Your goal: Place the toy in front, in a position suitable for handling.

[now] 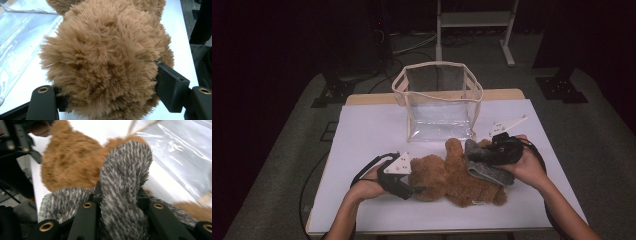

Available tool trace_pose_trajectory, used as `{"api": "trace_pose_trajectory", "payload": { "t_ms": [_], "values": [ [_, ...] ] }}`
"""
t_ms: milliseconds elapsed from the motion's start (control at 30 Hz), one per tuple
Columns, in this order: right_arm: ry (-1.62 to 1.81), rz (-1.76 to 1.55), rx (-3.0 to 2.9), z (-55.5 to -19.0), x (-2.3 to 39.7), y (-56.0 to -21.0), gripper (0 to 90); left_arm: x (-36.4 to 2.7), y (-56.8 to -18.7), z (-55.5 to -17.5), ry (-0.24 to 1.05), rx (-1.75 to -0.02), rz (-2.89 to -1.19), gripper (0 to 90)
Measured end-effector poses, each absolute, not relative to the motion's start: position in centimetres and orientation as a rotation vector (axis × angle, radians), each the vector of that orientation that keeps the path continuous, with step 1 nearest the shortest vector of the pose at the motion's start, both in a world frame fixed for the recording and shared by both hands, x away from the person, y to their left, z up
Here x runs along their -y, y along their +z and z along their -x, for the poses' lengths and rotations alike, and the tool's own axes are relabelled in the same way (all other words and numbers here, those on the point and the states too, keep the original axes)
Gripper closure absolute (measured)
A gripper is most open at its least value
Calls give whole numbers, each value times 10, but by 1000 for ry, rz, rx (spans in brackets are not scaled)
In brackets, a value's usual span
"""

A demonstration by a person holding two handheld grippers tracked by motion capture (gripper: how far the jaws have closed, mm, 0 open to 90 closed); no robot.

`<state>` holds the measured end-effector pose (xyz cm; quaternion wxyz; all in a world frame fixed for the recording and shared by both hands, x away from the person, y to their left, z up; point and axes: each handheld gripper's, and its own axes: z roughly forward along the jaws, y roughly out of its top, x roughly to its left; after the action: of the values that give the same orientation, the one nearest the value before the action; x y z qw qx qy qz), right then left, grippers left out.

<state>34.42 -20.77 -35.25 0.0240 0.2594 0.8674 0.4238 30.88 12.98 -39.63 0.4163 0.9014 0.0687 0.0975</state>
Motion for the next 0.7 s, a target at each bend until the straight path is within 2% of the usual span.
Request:
{"api": "trace_pose_trajectory", "payload": {
  "t_ms": [133,467,700],
  "values": [
    [1291,-776,-2678,-344,203,-353,696,-131,-397,-310,241,-187,-2252,278],
    [1313,-902,-2613,-342,238,-360,696,-130,-398,-312,240,-198,-2243,276],
    [1324,-733,-2668,-331,201,-354,694,-129,-398,-312,243,-200,-2240,271]
  ]
}}
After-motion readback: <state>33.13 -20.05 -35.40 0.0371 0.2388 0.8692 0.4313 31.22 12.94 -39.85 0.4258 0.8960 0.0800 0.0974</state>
